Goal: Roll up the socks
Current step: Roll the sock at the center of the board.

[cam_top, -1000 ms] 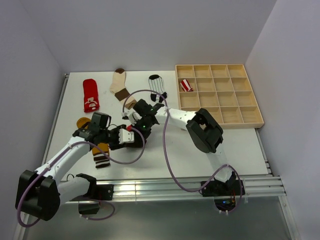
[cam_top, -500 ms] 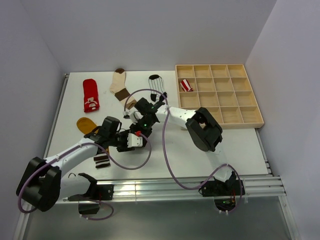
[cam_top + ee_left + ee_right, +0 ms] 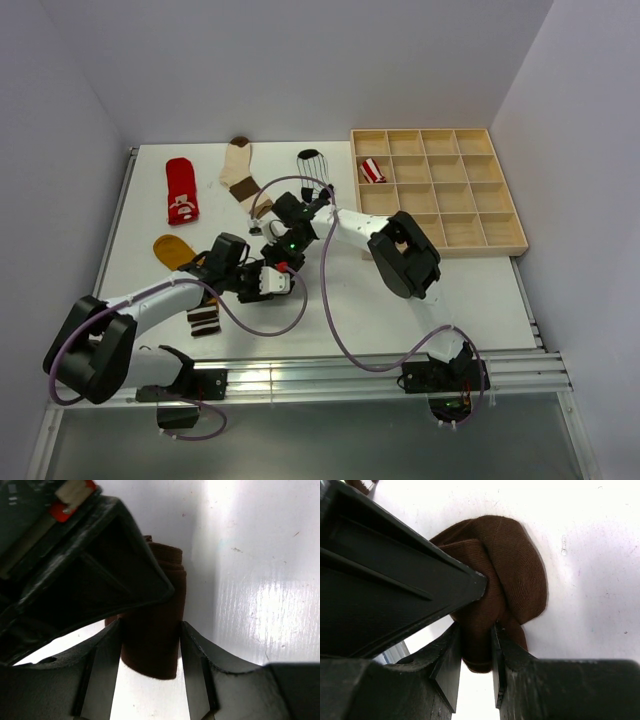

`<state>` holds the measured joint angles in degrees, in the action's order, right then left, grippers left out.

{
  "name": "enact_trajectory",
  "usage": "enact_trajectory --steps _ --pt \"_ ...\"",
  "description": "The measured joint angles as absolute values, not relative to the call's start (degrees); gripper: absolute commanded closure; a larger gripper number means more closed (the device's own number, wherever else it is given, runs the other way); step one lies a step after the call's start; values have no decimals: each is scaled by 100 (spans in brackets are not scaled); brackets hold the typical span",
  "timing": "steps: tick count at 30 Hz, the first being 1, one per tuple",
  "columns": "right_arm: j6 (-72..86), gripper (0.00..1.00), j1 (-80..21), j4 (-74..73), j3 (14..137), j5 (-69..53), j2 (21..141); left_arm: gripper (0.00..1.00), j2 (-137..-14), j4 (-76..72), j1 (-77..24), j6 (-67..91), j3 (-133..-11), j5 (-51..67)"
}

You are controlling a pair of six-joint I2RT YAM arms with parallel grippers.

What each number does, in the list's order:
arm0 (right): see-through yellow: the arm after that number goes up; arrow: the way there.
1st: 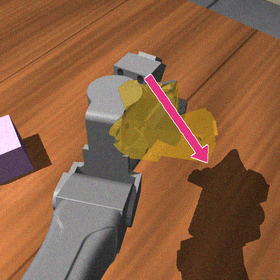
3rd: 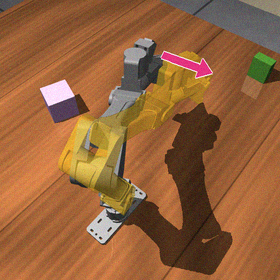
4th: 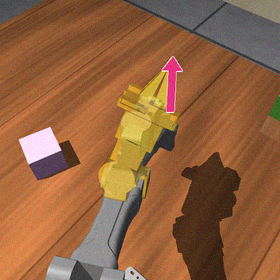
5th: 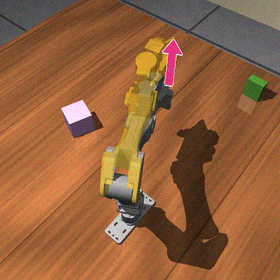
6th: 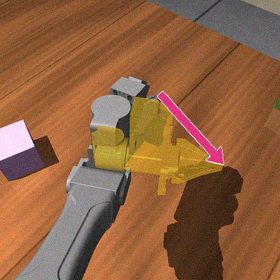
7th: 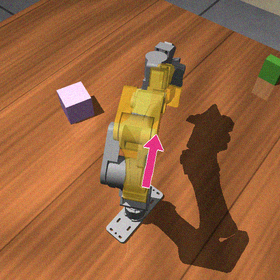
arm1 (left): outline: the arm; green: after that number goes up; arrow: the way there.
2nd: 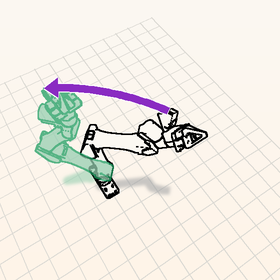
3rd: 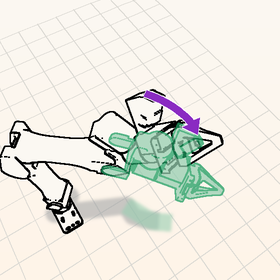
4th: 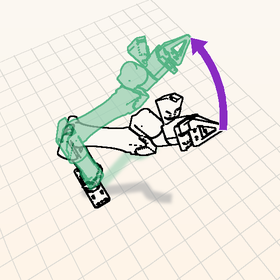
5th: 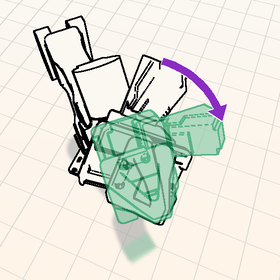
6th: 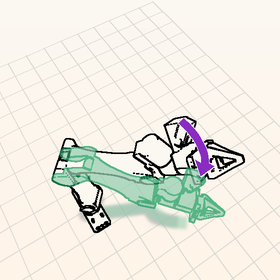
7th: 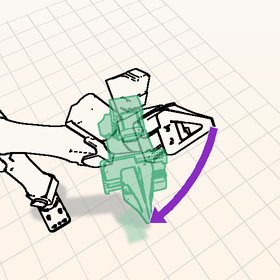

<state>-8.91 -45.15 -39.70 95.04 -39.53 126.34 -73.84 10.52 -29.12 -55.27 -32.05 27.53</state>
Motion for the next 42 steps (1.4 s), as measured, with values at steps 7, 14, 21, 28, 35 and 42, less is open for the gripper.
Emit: enact_trajectory --steps 7,14,21,28,35,42 --pt "-932 96 -4436 -4121 9561 -4121 12696 56 -7592 875 -3055 -5492 -3210 2683" --pt "-952 88 -4355 -4204 9555 -4174 12704 84 -7863 838 -3085 -5299 -3387 2722" --pt "-766 62 -4246 -3802 9139 -4217 12510 100 -8119 972 -3083 -5218 -3647 2842" --pt "-248 53 -4250 -2895 8211 -3577 11808 100 -8274 989 -3085 -5218 -3776 3011" --pt "429 48 -4198 -2248 7417 -2563 10958 100 -8523 1114 -3052 -5153 -4042 3153" --pt "945 44 -3988 -1616 6698 -1855 10020 100 -8678 1400 -2932 -5131 -4250 3343"
